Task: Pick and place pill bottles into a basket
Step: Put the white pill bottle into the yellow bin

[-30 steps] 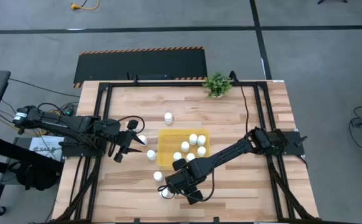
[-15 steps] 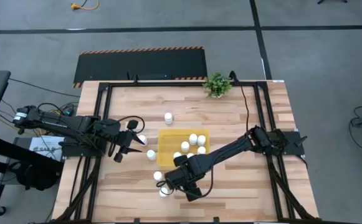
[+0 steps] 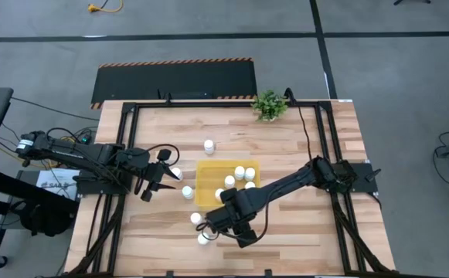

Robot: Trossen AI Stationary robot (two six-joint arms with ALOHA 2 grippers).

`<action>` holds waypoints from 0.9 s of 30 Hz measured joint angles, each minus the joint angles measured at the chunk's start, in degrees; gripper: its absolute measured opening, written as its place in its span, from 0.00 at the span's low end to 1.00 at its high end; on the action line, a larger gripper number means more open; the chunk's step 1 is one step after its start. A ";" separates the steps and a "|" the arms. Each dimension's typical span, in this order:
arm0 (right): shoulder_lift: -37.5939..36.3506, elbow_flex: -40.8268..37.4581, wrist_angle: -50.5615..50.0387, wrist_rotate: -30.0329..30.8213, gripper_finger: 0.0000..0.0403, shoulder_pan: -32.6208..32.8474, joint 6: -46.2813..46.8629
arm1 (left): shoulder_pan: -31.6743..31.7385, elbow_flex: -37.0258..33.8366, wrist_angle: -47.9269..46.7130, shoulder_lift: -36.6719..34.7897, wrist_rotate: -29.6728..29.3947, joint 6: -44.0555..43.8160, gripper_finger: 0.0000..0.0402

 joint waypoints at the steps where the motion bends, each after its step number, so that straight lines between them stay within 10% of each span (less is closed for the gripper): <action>1: 0.00 0.67 -0.95 0.02 0.37 0.00 0.02 | 0.00 0.00 0.02 0.00 0.00 0.00 0.36; 27: -7.08 0.16 -12.91 5.38 0.38 -7.09 -1.24 | 0.00 0.00 0.31 0.00 0.01 -2.11 0.36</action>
